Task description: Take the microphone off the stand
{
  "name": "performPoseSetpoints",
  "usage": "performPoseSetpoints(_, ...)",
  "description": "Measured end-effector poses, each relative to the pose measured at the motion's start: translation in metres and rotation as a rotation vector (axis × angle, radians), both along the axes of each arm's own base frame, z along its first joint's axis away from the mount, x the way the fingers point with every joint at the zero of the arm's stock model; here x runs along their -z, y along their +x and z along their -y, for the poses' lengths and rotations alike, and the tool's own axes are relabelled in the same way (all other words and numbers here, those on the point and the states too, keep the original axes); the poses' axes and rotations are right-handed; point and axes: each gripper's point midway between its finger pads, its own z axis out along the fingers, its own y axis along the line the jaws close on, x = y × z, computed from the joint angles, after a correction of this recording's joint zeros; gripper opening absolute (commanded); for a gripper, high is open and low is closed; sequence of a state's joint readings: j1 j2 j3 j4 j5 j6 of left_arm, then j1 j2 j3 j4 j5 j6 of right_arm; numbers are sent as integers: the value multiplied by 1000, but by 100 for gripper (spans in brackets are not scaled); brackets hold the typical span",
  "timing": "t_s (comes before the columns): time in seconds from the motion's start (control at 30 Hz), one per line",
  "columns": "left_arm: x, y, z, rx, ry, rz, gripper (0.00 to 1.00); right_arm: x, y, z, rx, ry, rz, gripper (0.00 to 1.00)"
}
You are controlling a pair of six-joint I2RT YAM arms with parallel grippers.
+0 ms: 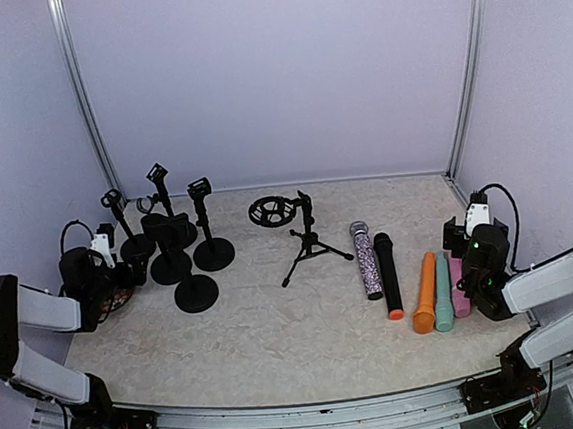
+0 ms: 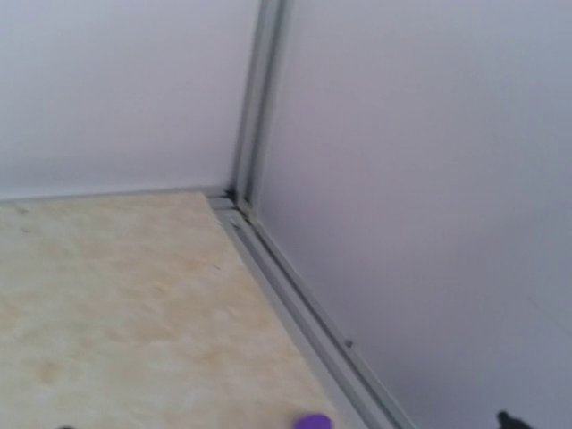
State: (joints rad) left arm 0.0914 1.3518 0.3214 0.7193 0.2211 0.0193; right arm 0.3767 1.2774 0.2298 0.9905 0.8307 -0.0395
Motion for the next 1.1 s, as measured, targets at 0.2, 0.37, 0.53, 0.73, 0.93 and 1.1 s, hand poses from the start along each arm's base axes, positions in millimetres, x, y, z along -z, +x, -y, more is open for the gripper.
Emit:
performPoseSetpoints(0.2,-18,12,-5,-40,2,107,99,19,-1,26,36,30,6,100)
performPoseSetpoints(0.37,-19,38,-15,-106,-10,96,99,17,9,28,-29,38,29,100)
performPoseSetpoints(0.53,-21,37,-13,-127,-18,136,99,11,16,37,-78,56,71,100)
performPoseSetpoints(0.73,-10,5,4,-87,1,188,99,34,32,11,-270,35,15,100)
performPoseSetpoints(0.93,-16,1,10,-67,23,231,99,37,38,3,-325,37,6,100)
performPoseSetpoints(1.1,-24,4,5,-71,20,256,99,34,39,4,-329,40,14,100)
